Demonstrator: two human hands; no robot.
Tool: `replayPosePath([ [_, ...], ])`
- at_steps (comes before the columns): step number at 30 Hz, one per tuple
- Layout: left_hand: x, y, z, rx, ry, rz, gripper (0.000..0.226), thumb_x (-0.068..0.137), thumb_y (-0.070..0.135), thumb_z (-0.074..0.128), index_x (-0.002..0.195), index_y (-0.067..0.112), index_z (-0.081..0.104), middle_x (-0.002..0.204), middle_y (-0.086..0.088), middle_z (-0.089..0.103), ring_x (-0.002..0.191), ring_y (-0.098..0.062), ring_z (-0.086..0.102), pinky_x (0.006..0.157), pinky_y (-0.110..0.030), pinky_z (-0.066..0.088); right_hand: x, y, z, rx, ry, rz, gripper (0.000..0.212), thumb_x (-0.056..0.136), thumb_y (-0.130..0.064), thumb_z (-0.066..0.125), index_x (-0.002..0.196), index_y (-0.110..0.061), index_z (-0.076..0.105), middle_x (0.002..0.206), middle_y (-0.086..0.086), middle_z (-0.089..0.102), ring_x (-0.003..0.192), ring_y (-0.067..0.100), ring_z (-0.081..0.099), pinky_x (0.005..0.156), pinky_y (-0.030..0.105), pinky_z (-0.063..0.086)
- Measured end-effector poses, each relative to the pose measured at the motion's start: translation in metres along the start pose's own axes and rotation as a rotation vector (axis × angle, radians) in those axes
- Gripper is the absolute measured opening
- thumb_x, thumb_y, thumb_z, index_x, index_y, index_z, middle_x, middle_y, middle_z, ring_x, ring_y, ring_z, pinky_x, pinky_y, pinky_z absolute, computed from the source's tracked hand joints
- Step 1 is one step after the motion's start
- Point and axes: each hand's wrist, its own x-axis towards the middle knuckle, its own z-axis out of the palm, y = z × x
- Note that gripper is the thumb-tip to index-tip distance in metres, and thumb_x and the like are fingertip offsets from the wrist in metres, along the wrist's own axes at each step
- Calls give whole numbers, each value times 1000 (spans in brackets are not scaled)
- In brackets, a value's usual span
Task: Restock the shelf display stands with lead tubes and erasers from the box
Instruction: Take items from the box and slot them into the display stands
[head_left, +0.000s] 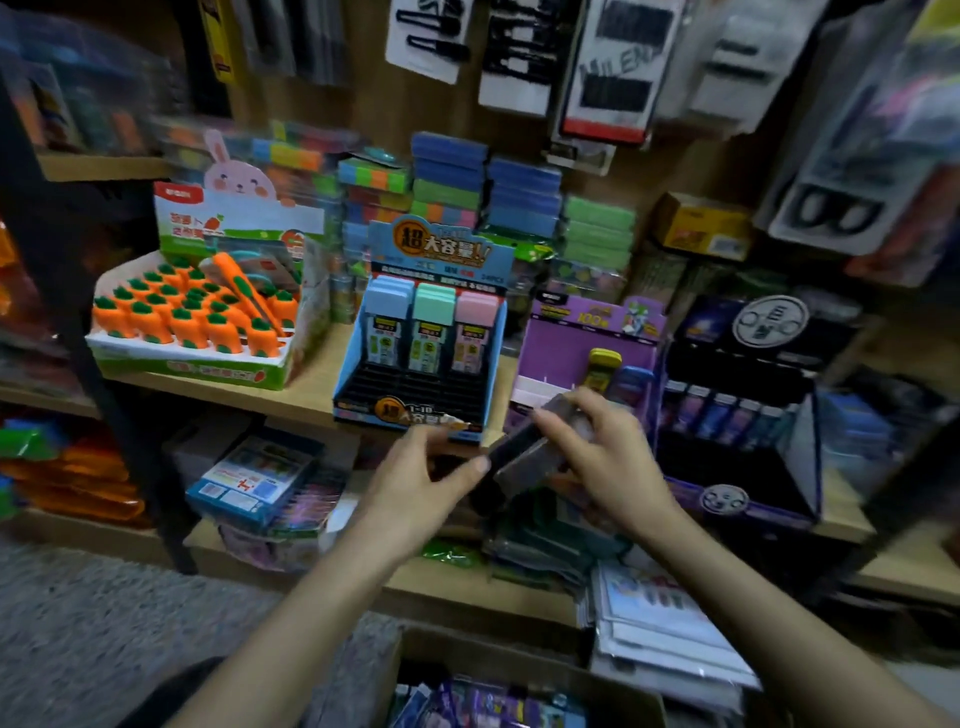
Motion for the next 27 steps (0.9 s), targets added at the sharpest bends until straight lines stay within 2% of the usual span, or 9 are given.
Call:
replayPosePath([
  [2, -3, 0, 11, -43, 18, -174, 40, 86, 50, 56, 92, 10, 61, 97, -8, 70, 90, -24, 66, 89, -47, 50, -15, 0, -14, -106, 111, -115, 20, 88, -34, 60, 79, -17, 54, 63, -12, 55, 62, 0, 53, 57, 19, 39],
  [5, -8, 8, 29, -463, -488, -649, 84, 77, 78, 33, 97, 2, 62, 89, -13, 74, 80, -22, 73, 65, -32, 56, -34, -5, -20, -177, 123, -243, 32, 89, -37, 58, 84, -6, 59, 66, 2, 62, 60, 15, 60, 54, 33, 46],
  [7, -7, 12, 38, -681, -606, -733, 92, 74, 81, 33, 99, -3, 62, 89, -18, 73, 81, -26, 72, 65, -33, 57, -43, -5, -20, -380, 69, -480, 33, 90, -34, 55, 83, -4, 64, 68, 6, 63, 61, 20, 61, 52, 33, 48],
  [11, -8, 23, 51, -875, -489, -668, 34, 89, 41, 53, 99, 10, 60, 74, -8, 59, 66, -20, 57, 68, -34, 47, -55, 2, -21, -728, -116, -871, 16, 88, -19, 64, 97, -6, 62, 75, 8, 61, 63, 24, 56, 48, 29, 44],
  [14, -9, 28, 55, -818, -428, -617, 17, 93, 14, 50, 91, 3, 63, 66, -9, 68, 54, -18, 65, 51, -28, 56, -64, 4, -27, -745, -218, -879, 41, 92, -48, 46, 103, -10, 58, 87, 9, 65, 71, 23, 58, 56, 28, 46],
  [18, -8, 32, 59, -853, -416, -517, 14, 91, 6, 53, 91, -3, 64, 72, -16, 70, 57, -19, 68, 50, -29, 58, -69, 3, -42, -619, -181, -616, 52, 94, -52, 37, 94, -9, 66, 91, 5, 65, 77, 21, 58, 63, 32, 48],
  [22, -11, 34, 73, -795, -517, -412, 19, 92, 7, 51, 103, -4, 62, 88, -21, 72, 79, -24, 73, 61, -29, 59, -61, 4, -48, -200, 42, 62, 28, 93, -41, 46, 96, -18, 61, 88, -9, 59, 83, 8, 54, 70, 24, 46],
  [25, -14, 38, 84, -745, -614, -378, 21, 85, 9, 56, 100, -2, 66, 94, -22, 72, 85, -26, 72, 67, -30, 59, -57, 9, -56, 317, -61, 448, 26, 92, -33, 53, 96, -10, 66, 83, -2, 63, 71, 0, 60, 60, 14, 47],
  [27, -16, 40, 91, -730, -665, -357, 20, 86, 8, 55, 98, 1, 69, 94, -22, 72, 85, -26, 72, 66, -29, 59, -59, 12, -61, 468, -170, 540, 19, 90, -24, 58, 93, -8, 68, 77, -1, 65, 65, 0, 61, 56, 12, 47],
])
